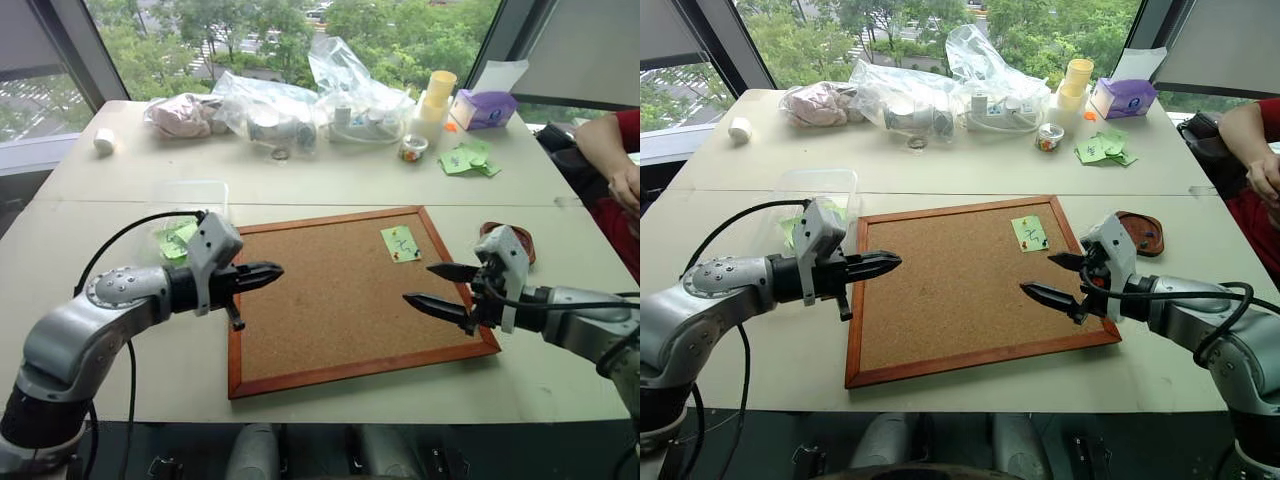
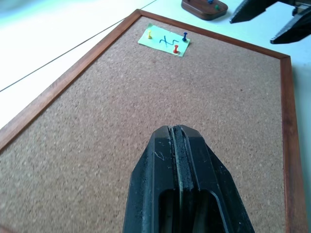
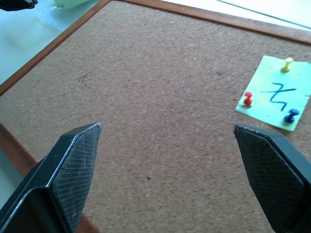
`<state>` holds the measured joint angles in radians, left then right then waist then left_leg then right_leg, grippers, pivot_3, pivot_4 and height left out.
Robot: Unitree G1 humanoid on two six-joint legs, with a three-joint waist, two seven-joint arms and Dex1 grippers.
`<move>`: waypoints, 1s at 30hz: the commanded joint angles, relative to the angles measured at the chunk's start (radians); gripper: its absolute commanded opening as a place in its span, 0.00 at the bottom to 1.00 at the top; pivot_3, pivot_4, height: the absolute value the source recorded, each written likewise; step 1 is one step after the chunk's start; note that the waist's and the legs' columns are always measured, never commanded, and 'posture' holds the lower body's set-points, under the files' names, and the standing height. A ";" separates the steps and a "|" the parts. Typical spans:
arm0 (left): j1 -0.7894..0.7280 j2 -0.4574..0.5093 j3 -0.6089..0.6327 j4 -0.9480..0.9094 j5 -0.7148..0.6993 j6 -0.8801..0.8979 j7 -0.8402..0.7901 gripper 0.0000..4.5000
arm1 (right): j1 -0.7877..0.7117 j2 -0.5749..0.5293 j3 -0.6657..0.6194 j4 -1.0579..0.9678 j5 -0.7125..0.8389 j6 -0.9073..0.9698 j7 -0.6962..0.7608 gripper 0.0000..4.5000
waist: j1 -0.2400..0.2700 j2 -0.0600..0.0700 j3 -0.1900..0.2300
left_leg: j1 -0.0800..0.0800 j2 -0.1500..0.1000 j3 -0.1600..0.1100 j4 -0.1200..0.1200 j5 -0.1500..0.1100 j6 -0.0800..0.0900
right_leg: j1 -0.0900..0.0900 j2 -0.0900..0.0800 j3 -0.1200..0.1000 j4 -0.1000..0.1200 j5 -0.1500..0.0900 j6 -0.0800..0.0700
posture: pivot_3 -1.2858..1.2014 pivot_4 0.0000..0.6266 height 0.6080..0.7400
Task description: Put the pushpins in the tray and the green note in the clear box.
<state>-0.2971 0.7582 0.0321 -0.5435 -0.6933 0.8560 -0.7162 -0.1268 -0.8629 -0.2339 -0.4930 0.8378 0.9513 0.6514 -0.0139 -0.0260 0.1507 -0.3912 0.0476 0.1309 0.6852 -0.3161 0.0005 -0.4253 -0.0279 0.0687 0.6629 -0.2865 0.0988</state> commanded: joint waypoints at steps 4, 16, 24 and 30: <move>-0.083 -0.010 -0.176 0.101 0.135 -0.070 -0.057 0.01 | -0.152 0.052 0.076 0.142 -0.151 -0.122 -0.030 1.00 | -0.005 0.000 0.000 | 0.000 0.000 0.001 0.000 0.000 0.000 | 0.000 0.001 0.000 0.000 0.000 0.000 | 0.52 0.24 0.99; -0.095 0.024 -0.351 0.260 0.340 -0.173 -0.190 0.01 | -0.465 0.266 0.253 0.630 -0.432 -0.353 -0.030 1.00 | 0.000 0.001 0.000 | -0.001 0.000 0.003 0.000 0.002 -0.003 | -0.003 0.001 0.001 0.000 0.000 0.000 | 0.52 0.24 0.99; -0.080 0.009 -0.358 0.246 0.388 -0.159 -0.189 0.01 | -0.554 0.314 0.297 0.819 -0.519 -0.435 0.052 1.00 | -0.003 0.002 0.000 | 0.000 0.000 0.003 0.000 0.002 -0.003 | -0.002 0.000 0.001 0.001 0.000 0.000 | 0.52 0.24 0.99; -0.067 0.001 -0.348 0.224 0.393 -0.139 -0.181 0.01 | -0.556 0.328 0.307 0.858 -0.560 -0.468 0.095 1.00 | -0.003 0.002 0.000 | 0.000 0.000 0.003 0.000 0.002 -0.003 | -0.002 0.000 0.001 0.001 0.000 0.000 | 0.52 0.24 0.99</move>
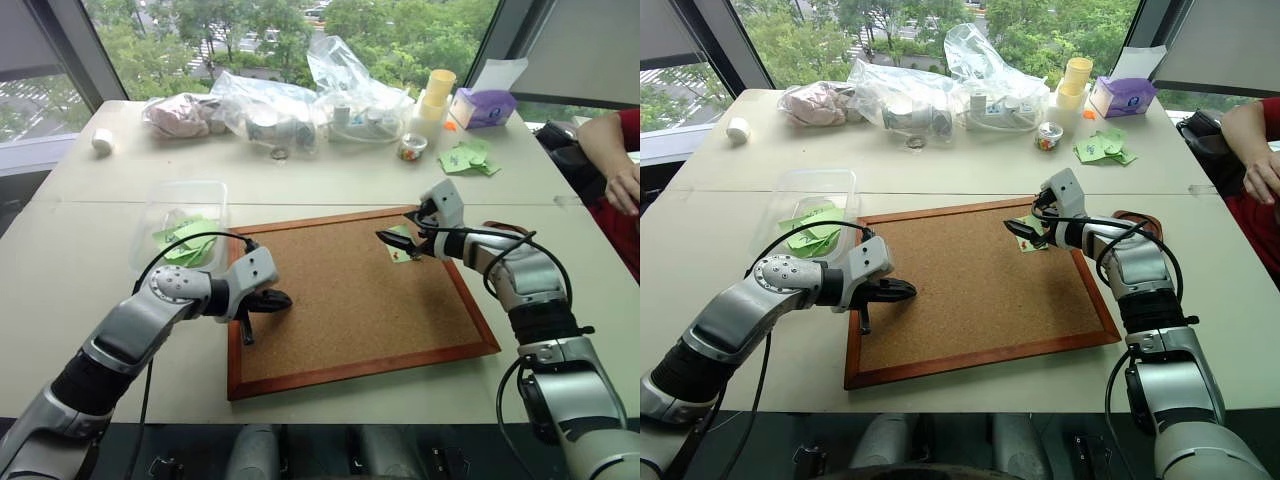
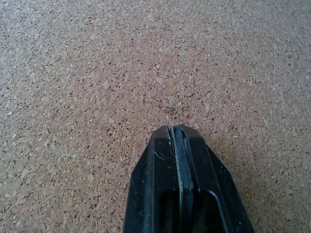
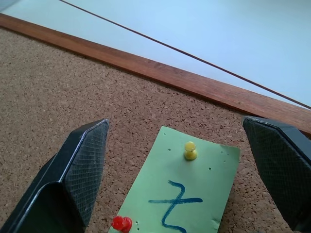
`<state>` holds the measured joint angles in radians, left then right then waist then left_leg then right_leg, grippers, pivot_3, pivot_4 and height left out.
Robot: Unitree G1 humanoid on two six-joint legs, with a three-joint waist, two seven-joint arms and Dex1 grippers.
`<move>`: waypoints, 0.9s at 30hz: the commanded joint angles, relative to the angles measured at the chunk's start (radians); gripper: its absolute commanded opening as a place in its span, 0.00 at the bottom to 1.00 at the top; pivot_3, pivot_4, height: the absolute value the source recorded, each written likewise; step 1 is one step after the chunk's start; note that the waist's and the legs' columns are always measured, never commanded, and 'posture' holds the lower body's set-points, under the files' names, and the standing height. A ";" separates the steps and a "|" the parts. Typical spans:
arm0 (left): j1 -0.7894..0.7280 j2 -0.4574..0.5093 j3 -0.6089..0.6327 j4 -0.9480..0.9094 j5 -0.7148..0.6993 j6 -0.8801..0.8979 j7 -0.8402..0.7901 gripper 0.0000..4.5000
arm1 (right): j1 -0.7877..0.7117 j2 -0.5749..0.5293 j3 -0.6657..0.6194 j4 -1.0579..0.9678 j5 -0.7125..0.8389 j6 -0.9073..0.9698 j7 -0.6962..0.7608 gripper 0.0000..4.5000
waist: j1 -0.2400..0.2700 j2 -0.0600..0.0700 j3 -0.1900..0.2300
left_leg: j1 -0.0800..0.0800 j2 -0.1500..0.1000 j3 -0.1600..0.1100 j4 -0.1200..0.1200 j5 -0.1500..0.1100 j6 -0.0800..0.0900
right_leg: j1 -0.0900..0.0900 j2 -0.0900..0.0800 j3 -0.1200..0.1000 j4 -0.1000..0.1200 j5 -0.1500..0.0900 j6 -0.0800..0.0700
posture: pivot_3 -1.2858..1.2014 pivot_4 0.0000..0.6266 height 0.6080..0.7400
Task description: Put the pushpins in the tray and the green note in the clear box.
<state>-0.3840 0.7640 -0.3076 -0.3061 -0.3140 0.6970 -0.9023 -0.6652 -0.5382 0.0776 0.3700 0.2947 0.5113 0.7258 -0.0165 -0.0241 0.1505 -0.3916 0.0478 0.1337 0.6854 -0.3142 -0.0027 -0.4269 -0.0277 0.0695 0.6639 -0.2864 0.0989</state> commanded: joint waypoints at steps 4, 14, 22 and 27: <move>0.028 -0.011 -0.003 -0.026 0.016 0.031 0.012 0.00 | -0.015 0.016 -0.008 0.046 -0.041 -0.047 0.028 0.82 | -0.001 0.000 0.000 | 0.000 0.000 0.000 0.000 0.000 0.000 | 0.000 0.000 0.000 0.000 0.000 0.000 | 0.52 0.24 0.99; 0.029 -0.016 -0.004 -0.024 0.038 0.033 0.017 0.00 | -0.039 0.050 -0.042 0.106 -0.059 -0.068 0.031 0.01 | -0.002 0.001 0.000 | 0.001 0.000 0.000 0.000 0.000 0.000 | 0.001 0.000 0.000 0.000 0.000 0.000 | 0.52 0.24 0.99; 0.042 0.005 -0.043 -0.020 0.078 0.039 0.009 0.00 | -0.033 0.070 -0.084 0.091 -0.059 -0.091 0.010 0.01 | -0.004 0.001 -0.001 | 0.001 0.000 0.000 0.000 0.000 0.000 | 0.001 0.000 0.000 0.001 0.000 0.000 | 0.52 0.24 0.99; 0.056 0.017 -0.064 -0.017 0.103 0.055 0.004 0.00 | -0.035 0.077 -0.121 0.078 -0.046 -0.111 -0.012 0.01 | -0.006 0.002 -0.001 | 0.001 0.000 0.000 0.000 0.000 -0.001 | 0.001 0.000 0.000 0.001 0.000 0.000 | 0.52 0.24 0.99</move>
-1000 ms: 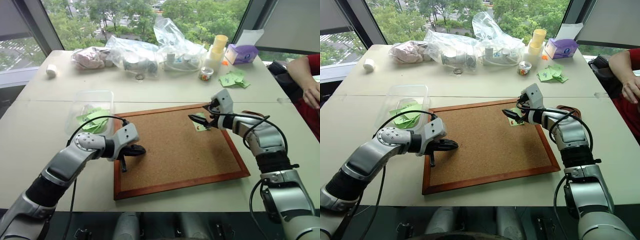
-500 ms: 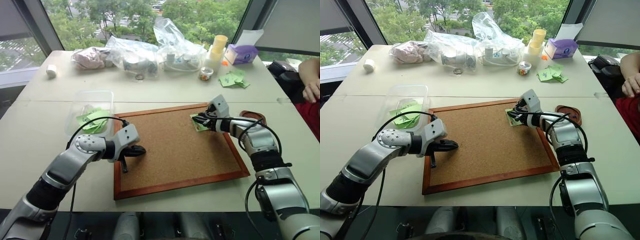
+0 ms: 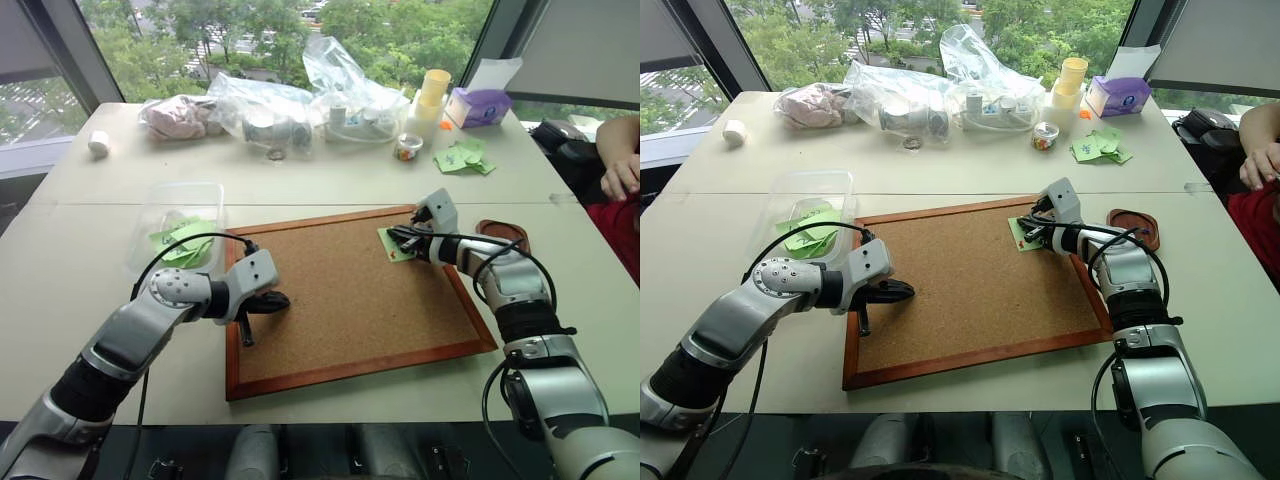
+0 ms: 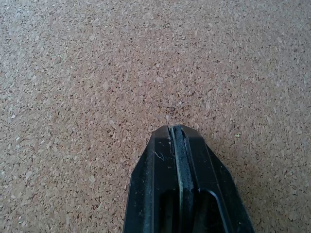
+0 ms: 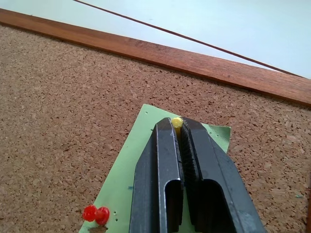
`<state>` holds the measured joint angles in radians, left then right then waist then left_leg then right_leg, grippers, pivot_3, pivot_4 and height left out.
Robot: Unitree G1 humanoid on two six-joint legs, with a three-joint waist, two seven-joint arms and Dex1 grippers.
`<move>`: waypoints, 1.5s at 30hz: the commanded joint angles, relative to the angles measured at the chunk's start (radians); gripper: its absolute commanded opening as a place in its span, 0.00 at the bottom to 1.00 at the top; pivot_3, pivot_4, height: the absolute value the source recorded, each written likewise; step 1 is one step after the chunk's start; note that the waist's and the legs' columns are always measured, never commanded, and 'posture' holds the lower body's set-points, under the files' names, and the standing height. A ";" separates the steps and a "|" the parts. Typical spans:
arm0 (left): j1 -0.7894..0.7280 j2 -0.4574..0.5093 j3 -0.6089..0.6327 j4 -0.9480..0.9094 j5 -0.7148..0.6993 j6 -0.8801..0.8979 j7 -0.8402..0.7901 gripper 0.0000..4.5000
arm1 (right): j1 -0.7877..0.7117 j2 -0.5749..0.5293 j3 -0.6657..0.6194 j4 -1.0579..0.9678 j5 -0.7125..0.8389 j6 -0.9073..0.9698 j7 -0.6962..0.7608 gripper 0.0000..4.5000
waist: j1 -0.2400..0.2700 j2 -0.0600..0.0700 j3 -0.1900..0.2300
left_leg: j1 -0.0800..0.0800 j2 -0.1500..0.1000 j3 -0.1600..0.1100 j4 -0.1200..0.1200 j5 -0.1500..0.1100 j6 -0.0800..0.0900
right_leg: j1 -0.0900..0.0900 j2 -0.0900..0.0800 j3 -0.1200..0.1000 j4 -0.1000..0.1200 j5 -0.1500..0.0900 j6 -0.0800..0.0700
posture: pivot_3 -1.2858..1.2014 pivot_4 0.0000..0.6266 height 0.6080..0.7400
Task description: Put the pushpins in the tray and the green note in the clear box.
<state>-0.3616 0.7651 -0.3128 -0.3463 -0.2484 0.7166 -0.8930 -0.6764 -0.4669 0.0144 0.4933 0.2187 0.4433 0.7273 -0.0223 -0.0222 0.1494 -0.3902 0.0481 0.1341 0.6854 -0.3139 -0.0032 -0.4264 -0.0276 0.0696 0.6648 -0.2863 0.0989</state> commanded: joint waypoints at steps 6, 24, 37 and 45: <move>0.040 0.017 -0.068 0.025 0.053 0.037 -0.012 0.00 | -0.018 0.010 -0.098 -0.068 0.042 -0.050 -0.032 0.01 | 0.000 0.001 0.000 | 0.000 0.000 0.000 0.000 0.000 0.000 | 0.000 0.000 0.000 0.000 0.000 0.000 | 0.52 0.24 0.99; 0.025 -0.003 -0.033 0.021 0.039 0.014 -0.026 0.00 | 0.064 -0.113 -0.277 -0.206 0.078 0.018 -0.150 0.01 | 0.006 0.005 -0.003 | 0.000 0.000 0.000 0.000 0.000 0.000 | 0.001 -0.001 0.000 0.000 0.000 0.000 | 0.52 0.24 0.99; -0.049 -0.014 -0.029 0.054 0.058 -0.060 -0.080 0.00 | 0.251 -0.220 -0.368 -0.259 0.052 0.157 -0.298 0.01 | 0.001 0.008 -0.005 | 0.001 -0.001 0.001 0.000 0.000 0.001 | 0.001 0.000 0.002 0.000 0.000 0.000 | 0.52 0.24 0.99; -0.068 -0.027 -0.040 0.094 0.075 -0.087 -0.094 0.00 | 0.194 -0.215 -0.343 -0.078 0.023 0.061 -0.306 0.44 | 0.006 0.008 -0.005 | 0.001 -0.001 0.000 0.000 0.000 0.001 | 0.002 0.000 0.002 -0.001 0.000 0.000 | 0.52 0.24 0.99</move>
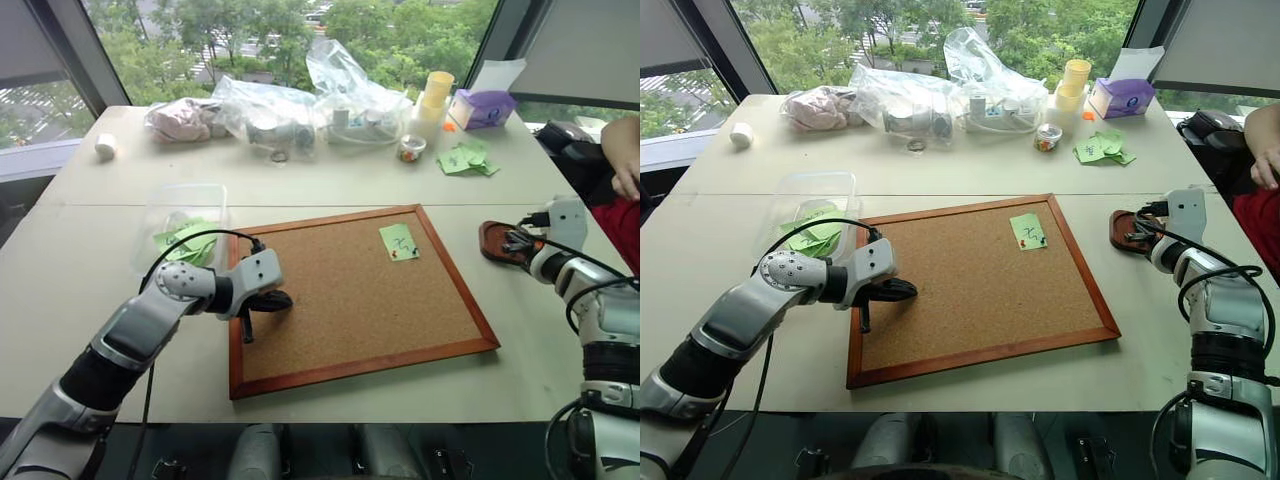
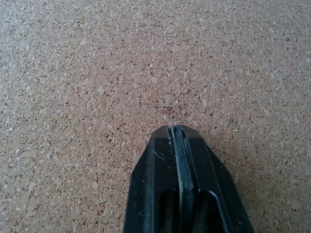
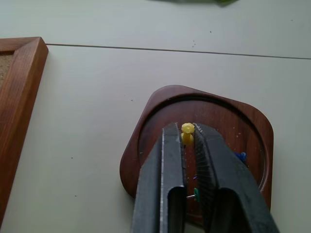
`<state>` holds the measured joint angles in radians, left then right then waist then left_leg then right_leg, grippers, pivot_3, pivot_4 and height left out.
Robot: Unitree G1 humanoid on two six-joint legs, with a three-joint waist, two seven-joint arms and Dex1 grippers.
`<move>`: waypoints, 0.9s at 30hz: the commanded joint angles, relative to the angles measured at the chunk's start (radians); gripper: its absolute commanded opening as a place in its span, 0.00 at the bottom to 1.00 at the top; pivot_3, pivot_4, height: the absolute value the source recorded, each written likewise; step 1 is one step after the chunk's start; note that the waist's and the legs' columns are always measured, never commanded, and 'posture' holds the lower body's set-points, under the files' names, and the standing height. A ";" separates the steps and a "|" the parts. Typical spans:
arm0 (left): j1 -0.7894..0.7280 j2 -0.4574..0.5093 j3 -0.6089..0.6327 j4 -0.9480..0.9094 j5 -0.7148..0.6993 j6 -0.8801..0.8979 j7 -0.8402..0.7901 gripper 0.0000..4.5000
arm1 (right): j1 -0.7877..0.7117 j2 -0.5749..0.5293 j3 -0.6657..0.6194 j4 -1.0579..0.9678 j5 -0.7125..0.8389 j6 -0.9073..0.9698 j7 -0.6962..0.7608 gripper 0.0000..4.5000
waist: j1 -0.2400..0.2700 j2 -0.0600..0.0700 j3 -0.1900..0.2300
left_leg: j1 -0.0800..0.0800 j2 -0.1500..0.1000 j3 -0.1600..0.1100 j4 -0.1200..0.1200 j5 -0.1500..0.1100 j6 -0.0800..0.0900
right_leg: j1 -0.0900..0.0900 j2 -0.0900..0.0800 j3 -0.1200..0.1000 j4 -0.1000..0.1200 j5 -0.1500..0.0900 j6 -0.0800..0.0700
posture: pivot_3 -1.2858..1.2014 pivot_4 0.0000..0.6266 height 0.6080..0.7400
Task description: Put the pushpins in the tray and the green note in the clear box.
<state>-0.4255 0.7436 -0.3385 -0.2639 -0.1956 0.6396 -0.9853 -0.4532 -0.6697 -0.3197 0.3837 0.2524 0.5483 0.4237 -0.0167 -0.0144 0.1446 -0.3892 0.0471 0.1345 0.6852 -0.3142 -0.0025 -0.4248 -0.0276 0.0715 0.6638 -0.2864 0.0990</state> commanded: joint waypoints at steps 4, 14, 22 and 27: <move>-0.005 -0.011 -0.012 0.017 0.025 -0.013 -0.003 0.00 | -0.051 -0.017 -0.006 0.078 -0.019 -0.068 0.001 0.88 | 0.000 0.000 0.000 | 0.000 0.000 0.000 0.000 0.000 0.000 | 0.000 0.000 0.000 0.000 0.000 0.000 | 0.52 0.24 0.99; 0.015 -0.010 0.001 0.003 0.025 -0.005 0.003 0.00 | -0.033 -0.005 -0.054 -0.103 0.092 -0.100 0.093 0.99 | 0.001 0.001 0.000 | 0.000 0.000 0.000 0.000 0.000 0.000 | 0.000 0.000 0.000 0.000 0.000 0.000 | 0.52 0.24 0.99; 0.009 -0.010 0.000 0.006 0.030 -0.009 -0.001 0.00 | 0.141 0.078 0.156 -0.430 0.149 0.011 0.225 0.99 | 0.001 -0.001 -0.001 | 0.000 0.001 -0.002 0.000 -0.001 0.001 | 0.001 0.001 0.000 0.000 0.000 0.000 | 0.52 0.24 0.99; 0.011 -0.009 0.000 0.004 0.031 -0.006 -0.001 0.00 | 0.151 0.128 0.192 -0.401 0.115 -0.038 0.211 0.99 | 0.004 0.000 0.000 | -0.001 0.000 -0.001 0.001 -0.001 0.002 | 0.001 0.000 0.000 0.000 0.000 0.000 | 0.52 0.24 0.99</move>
<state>-0.4193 0.7298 -0.3320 -0.2579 -0.1826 0.6270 -0.9910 -0.2946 -0.5498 -0.1203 -0.0104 0.3750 0.5437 0.6382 -0.0128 -0.0146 0.1442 -0.3898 0.0472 0.1332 0.6861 -0.3151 -0.0008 -0.4243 -0.0276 0.0711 0.6638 -0.2865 0.0991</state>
